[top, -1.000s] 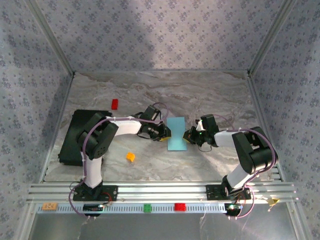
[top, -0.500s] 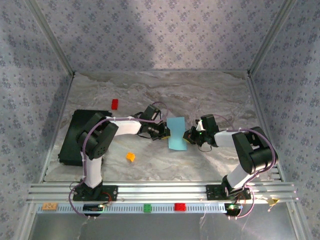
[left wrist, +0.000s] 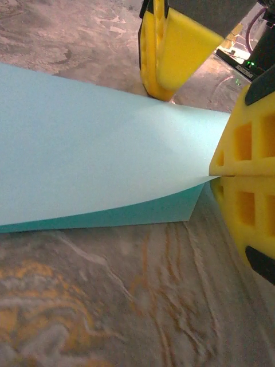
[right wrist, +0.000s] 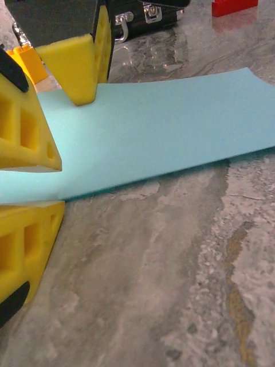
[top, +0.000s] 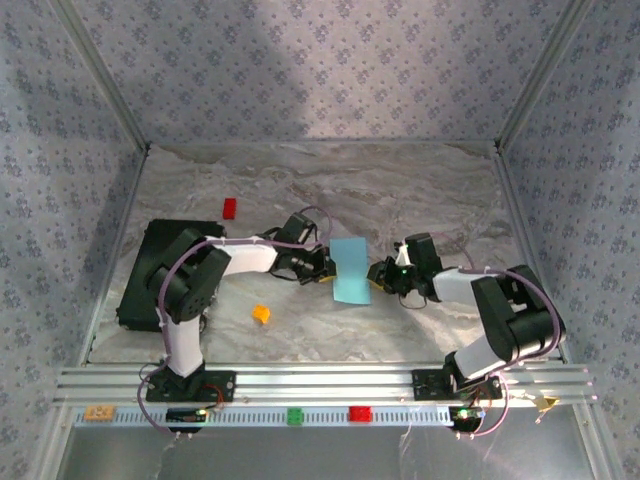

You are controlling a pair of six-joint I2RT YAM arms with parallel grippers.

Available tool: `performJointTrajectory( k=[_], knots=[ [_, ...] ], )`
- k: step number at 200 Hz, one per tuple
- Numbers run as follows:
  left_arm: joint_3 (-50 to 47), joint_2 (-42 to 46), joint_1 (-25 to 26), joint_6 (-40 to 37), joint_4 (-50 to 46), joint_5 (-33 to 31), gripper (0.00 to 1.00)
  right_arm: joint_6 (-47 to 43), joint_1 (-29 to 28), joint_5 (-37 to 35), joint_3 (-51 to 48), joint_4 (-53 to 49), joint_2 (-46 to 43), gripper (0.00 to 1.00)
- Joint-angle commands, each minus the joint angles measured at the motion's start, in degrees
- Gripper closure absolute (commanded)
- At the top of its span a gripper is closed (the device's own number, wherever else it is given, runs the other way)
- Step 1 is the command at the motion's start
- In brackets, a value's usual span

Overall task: Fold a paper plane with a square sheet of paper (pick it up from the middle)
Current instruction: Third fold the triangle at the center of the table.

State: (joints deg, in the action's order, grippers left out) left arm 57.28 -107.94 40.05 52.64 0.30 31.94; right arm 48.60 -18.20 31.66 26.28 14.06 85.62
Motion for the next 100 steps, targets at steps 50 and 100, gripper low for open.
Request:
performJointTrajectory(
  k=[50, 100],
  knots=[
    [-4.0, 5.9, -2.2, -0.3, 0.3, 1.6, 0.97, -9.8, -5.5, -8.2, 0.8, -7.4, -12.9, 0.61],
    [-3.9, 6.4, -2.2, 0.0, 0.2, 1.9, 0.97, -22.6, -15.4, -16.9, 1.5, -9.6, -19.4, 0.50]
  ],
)
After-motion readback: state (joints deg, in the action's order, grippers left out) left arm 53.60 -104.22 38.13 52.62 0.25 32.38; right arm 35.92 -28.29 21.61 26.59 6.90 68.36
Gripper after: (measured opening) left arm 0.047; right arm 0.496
